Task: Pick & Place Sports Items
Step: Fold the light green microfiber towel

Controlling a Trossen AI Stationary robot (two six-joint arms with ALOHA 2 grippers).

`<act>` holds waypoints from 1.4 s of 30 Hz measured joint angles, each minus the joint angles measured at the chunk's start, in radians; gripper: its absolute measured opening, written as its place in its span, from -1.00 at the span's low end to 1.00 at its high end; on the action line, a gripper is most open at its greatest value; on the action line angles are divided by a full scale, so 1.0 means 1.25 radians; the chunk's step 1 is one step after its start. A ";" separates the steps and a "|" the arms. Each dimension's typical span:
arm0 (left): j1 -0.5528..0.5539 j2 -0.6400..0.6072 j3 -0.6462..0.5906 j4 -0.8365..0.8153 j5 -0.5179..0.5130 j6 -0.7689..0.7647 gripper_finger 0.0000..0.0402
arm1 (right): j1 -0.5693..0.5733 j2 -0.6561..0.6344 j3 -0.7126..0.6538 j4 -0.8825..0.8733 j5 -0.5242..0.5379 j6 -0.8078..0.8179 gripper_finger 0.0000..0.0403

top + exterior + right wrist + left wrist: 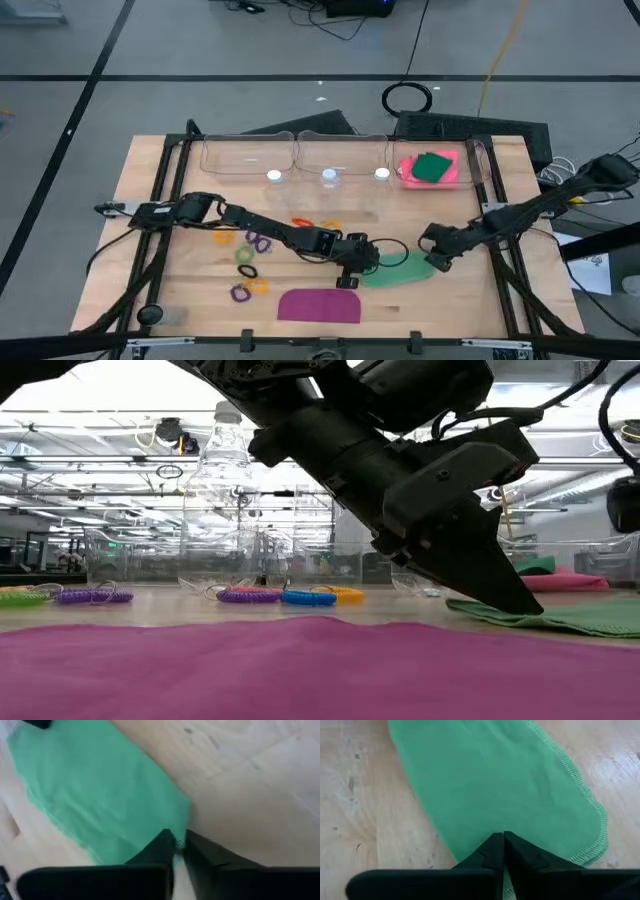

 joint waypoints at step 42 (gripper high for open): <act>0.000 0.000 0.000 0.001 -0.004 -0.016 -0.98 | -0.036 -0.054 -0.001 0.480 0.032 -0.200 -1.00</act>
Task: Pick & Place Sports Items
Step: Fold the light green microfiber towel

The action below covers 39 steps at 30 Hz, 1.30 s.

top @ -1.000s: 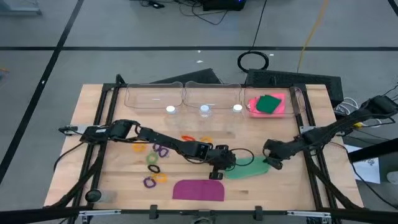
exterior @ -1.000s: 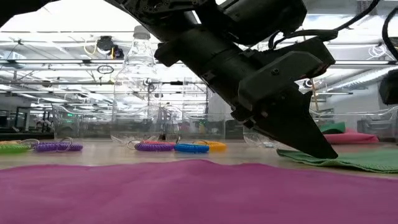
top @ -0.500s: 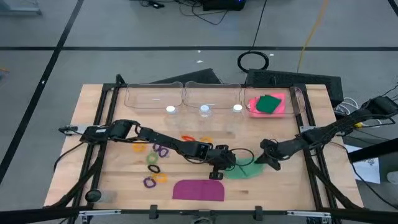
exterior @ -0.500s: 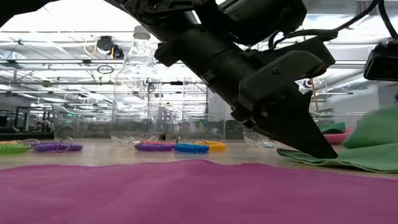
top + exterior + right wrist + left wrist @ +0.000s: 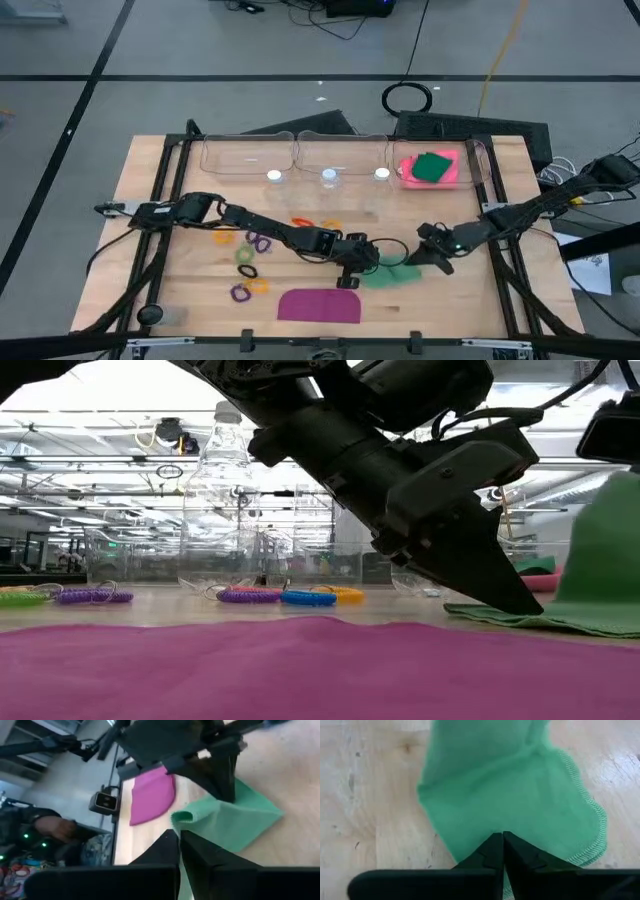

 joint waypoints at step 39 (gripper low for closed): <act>0.003 0.002 -0.003 0.029 -0.004 -0.015 -0.88 | -0.050 0.379 0.055 0.345 -0.004 -0.140 -1.00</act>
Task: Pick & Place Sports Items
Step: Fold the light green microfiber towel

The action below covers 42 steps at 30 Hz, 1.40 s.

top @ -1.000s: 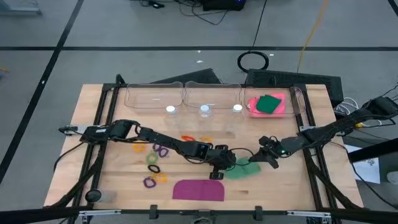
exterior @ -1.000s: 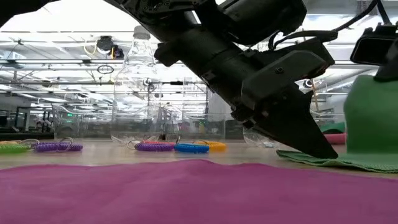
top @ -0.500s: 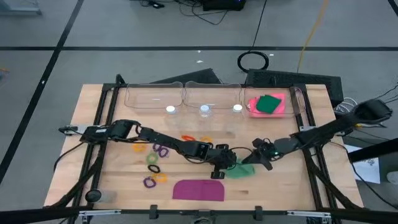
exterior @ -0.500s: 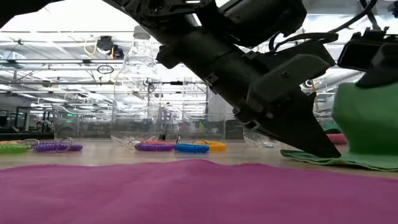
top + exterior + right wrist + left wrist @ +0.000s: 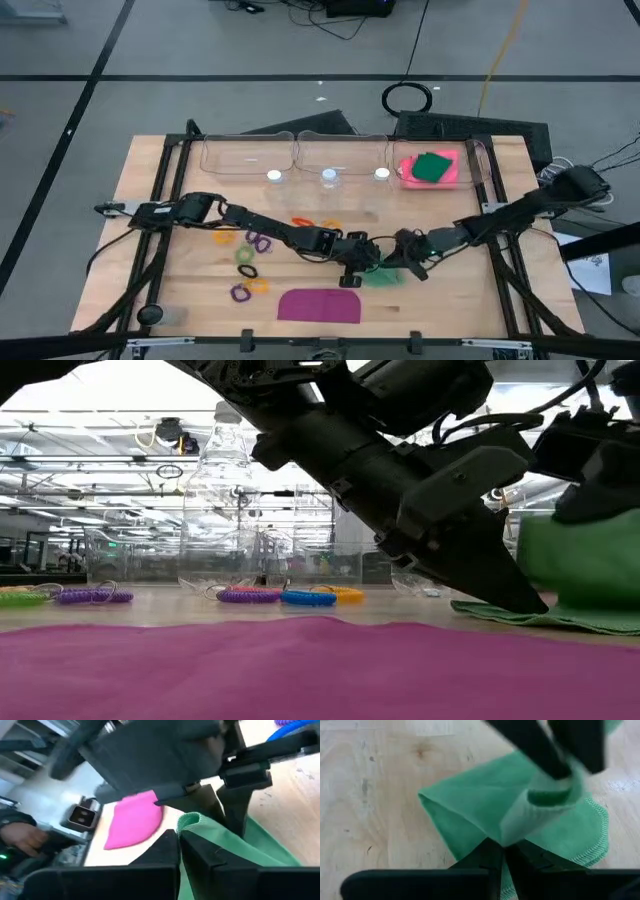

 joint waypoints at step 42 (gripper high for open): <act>0.022 -0.184 -0.005 -0.143 -0.067 0.051 -0.88 | 0.000 0.016 0.000 -0.012 0.041 -0.104 0.08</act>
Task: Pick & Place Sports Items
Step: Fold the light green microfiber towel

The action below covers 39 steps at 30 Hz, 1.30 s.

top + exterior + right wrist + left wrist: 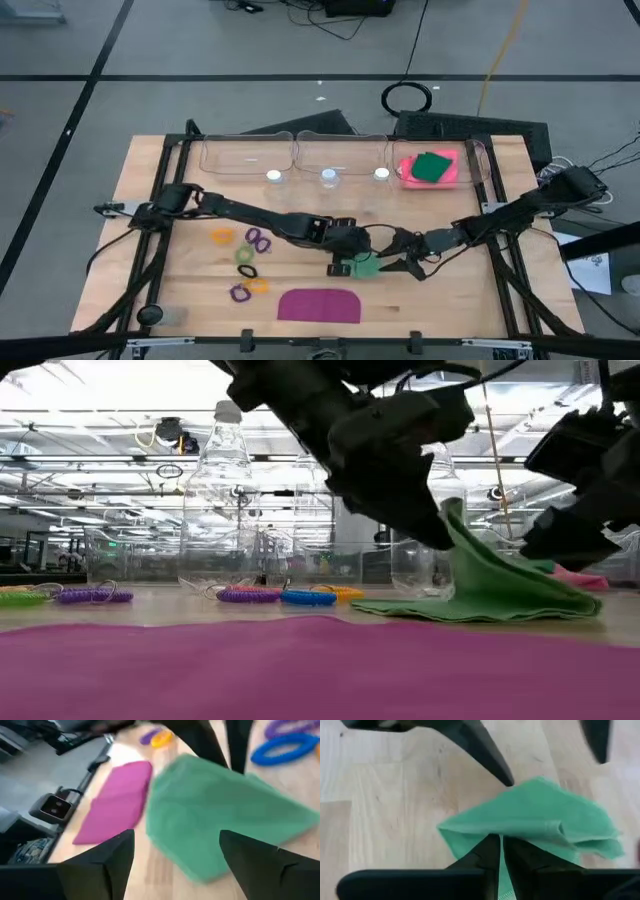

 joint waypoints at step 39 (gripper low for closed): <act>-0.056 0.021 0.004 -0.030 0.007 -0.039 -0.88 | 0.039 0.000 0.175 -0.452 0.126 0.140 0.26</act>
